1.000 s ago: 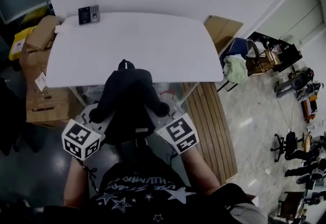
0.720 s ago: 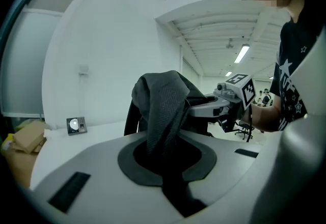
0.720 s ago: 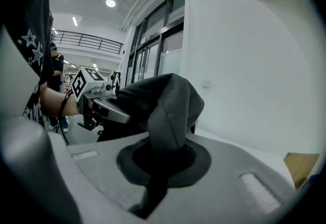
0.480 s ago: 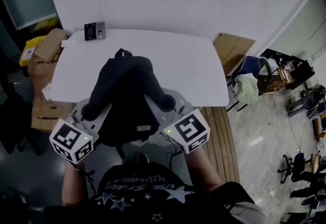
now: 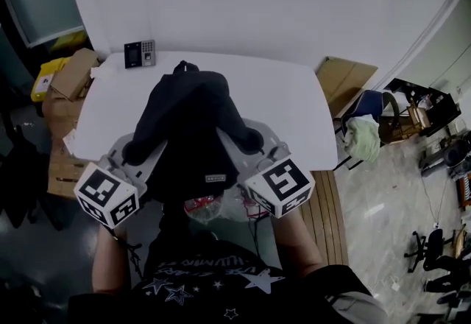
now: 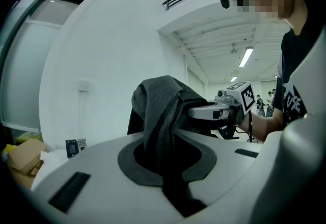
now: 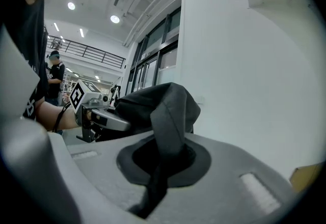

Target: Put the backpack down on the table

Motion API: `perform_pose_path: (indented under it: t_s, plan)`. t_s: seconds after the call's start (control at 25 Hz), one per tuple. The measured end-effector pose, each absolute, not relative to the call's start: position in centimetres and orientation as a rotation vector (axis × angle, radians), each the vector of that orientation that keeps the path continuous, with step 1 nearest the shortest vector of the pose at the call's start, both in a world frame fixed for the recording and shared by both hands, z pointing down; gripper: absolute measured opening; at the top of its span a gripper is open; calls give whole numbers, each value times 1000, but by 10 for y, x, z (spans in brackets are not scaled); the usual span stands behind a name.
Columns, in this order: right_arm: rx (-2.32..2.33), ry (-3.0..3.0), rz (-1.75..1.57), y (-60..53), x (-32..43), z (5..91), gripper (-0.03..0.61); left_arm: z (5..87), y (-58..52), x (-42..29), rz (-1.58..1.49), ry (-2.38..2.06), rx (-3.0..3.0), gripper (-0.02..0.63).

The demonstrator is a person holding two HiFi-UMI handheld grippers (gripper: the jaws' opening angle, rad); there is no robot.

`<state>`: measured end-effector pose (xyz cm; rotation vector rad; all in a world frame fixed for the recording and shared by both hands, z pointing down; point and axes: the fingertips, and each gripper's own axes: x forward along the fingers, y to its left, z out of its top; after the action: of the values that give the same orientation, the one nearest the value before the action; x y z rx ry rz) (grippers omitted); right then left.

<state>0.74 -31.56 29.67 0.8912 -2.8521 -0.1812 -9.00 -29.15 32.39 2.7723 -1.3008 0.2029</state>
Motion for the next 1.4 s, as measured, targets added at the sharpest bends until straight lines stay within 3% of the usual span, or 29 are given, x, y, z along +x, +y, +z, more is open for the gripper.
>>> perform_pose_path:
  t_s: [1.4]
  plan:
    - [1279, -2583, -73, -545, -83, 328, 5, 360, -550, -180, 220, -937, 2918, 40]
